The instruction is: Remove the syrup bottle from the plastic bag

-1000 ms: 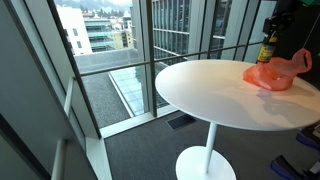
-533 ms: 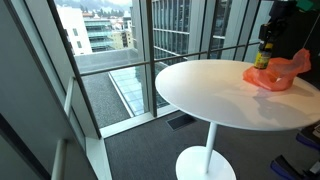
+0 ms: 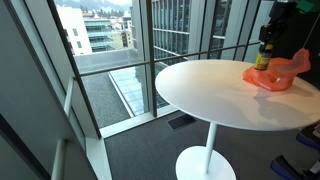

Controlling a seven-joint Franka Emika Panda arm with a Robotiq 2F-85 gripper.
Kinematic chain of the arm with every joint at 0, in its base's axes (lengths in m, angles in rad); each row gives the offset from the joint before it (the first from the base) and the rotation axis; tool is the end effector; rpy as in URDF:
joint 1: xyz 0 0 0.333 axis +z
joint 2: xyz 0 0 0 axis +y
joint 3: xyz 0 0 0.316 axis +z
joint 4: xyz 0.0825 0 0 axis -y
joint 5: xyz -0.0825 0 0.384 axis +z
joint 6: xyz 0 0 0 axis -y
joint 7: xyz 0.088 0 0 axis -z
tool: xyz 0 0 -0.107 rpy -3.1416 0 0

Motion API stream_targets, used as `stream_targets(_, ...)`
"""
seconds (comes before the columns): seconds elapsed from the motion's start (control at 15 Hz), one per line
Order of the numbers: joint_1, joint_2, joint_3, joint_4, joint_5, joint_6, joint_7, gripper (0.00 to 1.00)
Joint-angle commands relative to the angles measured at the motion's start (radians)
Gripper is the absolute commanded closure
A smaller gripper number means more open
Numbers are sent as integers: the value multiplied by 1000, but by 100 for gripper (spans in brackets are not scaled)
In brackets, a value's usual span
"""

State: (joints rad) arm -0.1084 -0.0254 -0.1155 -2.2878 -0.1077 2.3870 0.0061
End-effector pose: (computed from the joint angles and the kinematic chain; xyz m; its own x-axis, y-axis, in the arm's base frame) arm 0.5102 -0.1173 0.3743 0.9812 -0.1497 0.1216 -0.1599 -0.9840 0.0791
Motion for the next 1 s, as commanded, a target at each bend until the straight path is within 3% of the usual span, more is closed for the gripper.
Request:
stream_targets(0.0,9,15,13,-18,2,20,-33,80)
stream_targets(0.4,44,58,52,-40,4,69,-79,80)
stream_targets(0.93,55,151,75,-85,26,270,-137,80)
